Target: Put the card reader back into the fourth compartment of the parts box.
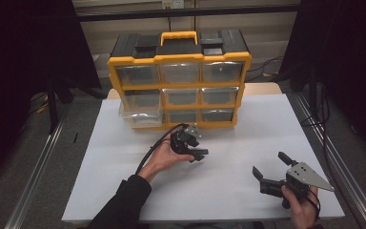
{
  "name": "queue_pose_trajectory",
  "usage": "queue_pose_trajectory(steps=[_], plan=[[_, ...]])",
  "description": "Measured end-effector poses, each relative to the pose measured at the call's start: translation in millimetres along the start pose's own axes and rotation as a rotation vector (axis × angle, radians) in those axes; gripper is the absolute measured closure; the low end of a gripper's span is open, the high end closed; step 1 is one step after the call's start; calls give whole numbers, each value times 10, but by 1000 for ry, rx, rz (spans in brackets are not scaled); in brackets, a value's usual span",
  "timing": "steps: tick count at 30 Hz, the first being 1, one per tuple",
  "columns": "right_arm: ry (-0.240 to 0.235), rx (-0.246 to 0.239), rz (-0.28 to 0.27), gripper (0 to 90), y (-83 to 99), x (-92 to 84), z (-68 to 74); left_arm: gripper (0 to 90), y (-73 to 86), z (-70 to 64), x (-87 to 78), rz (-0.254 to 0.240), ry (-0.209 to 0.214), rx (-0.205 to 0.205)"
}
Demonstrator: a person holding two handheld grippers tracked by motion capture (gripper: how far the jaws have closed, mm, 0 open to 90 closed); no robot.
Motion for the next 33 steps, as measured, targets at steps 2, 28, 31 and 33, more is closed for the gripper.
queue_pose_trajectory(steps=[2,28,31,33], plan=[[-1,0,2,0,1,0,-1,446,-3,9,12,14,-11,2],[-2,-1,1,0,1,4,6,734,-39,41,71,69,27,1],[-2,1,1,0,1,4,5,735,-50,30,67,83,14,13],[-2,-1,2,0,2,5,4,736,-48,28,64,84,8,9]])
Point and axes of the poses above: each handheld gripper's, and its own axes: x roughly forward along the jaws, y roughly out of its underside, z roughly to its left, the point moved 4 cm from there along x, roughly forward along the jaws, and after that the axes turned 8 degrees about z, right-handed, at the moved point
